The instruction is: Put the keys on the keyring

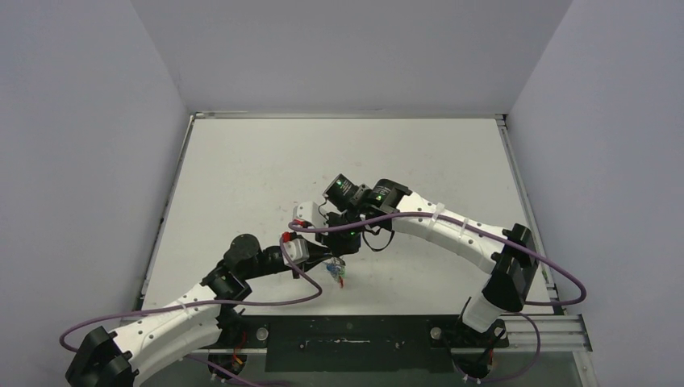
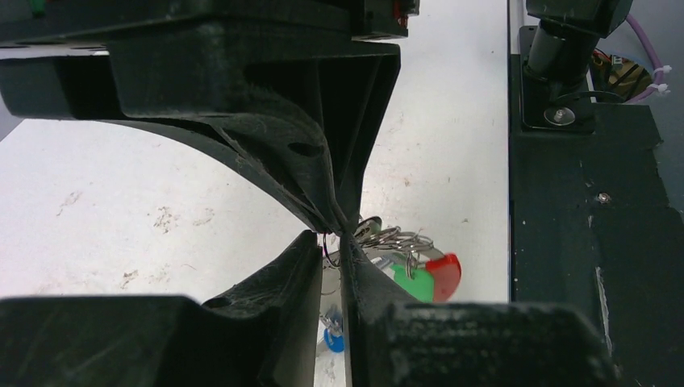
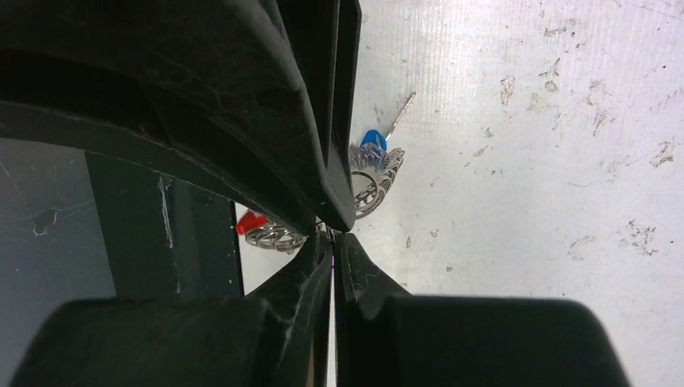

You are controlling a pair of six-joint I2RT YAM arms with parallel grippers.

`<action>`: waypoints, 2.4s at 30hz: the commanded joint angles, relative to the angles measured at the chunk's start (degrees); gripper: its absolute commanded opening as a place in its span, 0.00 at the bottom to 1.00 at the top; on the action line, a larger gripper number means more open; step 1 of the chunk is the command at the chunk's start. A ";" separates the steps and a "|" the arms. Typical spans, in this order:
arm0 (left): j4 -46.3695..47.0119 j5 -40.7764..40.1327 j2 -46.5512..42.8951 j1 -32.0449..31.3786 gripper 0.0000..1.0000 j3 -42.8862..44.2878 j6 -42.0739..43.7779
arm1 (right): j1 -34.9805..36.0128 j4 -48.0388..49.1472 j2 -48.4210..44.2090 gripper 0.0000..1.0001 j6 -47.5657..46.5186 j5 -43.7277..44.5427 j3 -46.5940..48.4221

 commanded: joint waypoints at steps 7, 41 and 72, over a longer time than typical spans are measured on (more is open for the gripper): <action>2.43 -0.18 1.56 -0.33 0.14 0.70 0.44 | 0.72 1.55 -1.44 0.00 0.47 -1.32 2.05; 13.05 0.92 0.06 -0.91 0.00 -4.45 -2.82 | -10.93 64.23 -29.41 0.67 4.52 -22.12 -43.78; 11.18 1.06 -0.74 -0.90 0.00 -3.85 -2.57 | -12.69 74.40 -21.42 0.00 6.09 -29.85 -47.82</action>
